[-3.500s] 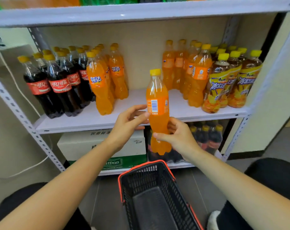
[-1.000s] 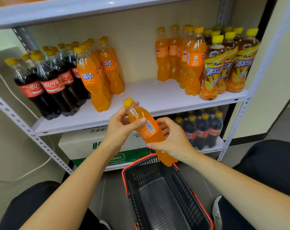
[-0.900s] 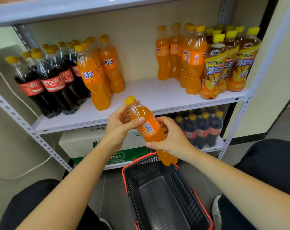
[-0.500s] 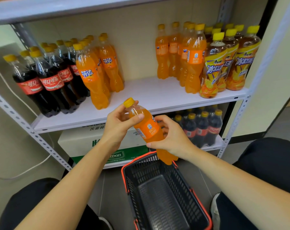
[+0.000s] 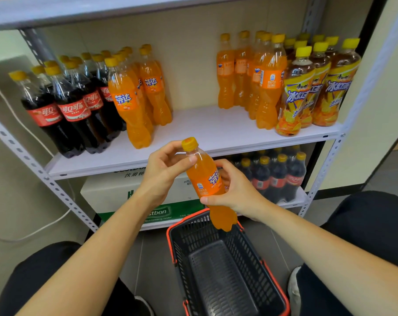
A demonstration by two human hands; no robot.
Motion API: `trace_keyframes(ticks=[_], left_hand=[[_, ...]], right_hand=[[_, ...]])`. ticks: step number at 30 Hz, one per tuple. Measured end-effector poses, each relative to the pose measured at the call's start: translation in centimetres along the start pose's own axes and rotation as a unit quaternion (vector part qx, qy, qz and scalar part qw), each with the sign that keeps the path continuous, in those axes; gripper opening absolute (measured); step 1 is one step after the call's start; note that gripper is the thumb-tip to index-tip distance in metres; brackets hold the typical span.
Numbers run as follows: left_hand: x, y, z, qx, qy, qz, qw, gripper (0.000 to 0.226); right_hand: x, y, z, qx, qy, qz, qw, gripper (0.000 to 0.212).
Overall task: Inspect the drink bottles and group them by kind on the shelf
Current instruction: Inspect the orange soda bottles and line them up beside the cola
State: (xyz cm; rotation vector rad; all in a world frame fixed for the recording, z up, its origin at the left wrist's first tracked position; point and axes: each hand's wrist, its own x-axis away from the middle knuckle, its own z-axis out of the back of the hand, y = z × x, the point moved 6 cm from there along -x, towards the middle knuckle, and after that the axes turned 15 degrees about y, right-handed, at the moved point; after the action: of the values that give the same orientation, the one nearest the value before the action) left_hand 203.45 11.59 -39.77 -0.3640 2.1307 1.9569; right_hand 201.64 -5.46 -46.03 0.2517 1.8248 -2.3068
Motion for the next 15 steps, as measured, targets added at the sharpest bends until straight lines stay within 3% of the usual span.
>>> trace_keyframes(ticks=[3, 9, 15], left_hand=[[0.1, 0.6, 0.4, -0.034, 0.022, -0.042, 0.998, 0.031], [1.7, 1.2, -1.6, -0.059, -0.082, -0.079, 0.992, 0.037], [2.5, 3.2, -1.4, -0.176, -0.102, -0.194, 0.960, 0.028]], right_hand=[[0.2, -0.1, -0.2, 0.019, 0.014, 0.026, 0.999, 0.077], [0.4, -0.2, -0.4, -0.008, 0.006, 0.034, 0.999, 0.070], [0.8, -0.1, -0.1, 0.023, 0.036, 0.067, 0.997, 0.075]])
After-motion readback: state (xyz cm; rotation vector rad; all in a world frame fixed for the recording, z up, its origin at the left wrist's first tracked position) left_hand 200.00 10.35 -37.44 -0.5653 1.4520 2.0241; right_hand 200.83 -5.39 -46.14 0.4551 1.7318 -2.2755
